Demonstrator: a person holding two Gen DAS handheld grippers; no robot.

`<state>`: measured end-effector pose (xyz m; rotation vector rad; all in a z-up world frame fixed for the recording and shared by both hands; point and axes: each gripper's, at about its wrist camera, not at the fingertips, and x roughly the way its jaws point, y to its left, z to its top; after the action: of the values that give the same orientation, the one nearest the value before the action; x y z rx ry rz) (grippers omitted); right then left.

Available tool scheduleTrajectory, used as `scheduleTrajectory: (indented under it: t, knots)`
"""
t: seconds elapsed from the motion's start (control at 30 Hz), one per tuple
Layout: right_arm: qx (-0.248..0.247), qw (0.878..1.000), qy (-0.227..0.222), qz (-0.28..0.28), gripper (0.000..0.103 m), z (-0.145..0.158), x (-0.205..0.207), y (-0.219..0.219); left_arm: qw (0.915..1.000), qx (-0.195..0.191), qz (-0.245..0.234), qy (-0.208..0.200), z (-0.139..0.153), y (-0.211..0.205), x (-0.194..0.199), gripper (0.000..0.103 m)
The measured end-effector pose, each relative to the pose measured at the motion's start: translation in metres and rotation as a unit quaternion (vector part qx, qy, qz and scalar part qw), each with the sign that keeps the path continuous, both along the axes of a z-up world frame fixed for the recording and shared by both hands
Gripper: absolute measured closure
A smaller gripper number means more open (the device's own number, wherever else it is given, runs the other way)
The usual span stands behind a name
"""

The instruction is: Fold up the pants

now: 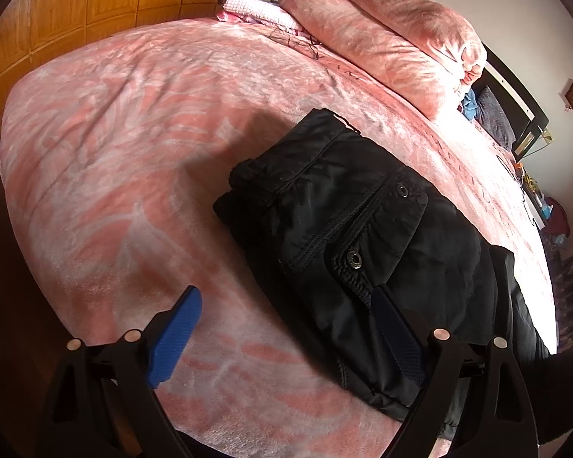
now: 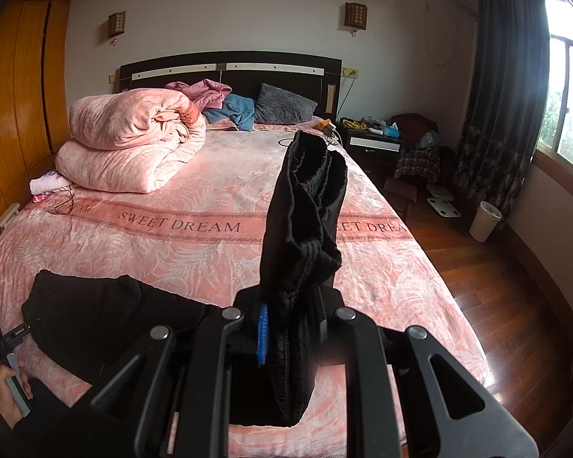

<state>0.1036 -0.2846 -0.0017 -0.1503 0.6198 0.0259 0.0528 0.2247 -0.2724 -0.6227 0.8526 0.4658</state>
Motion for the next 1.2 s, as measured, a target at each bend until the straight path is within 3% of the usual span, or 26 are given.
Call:
scheduleTrajectory:
  t: [1.2]
  knots:
    - [-0.069,0.995,0.052,0.054,0.088,-0.044,0.037,0.111,0.9977,-0.061,-0.003,-0.029,-0.01,0.019,-0.008,0.012]
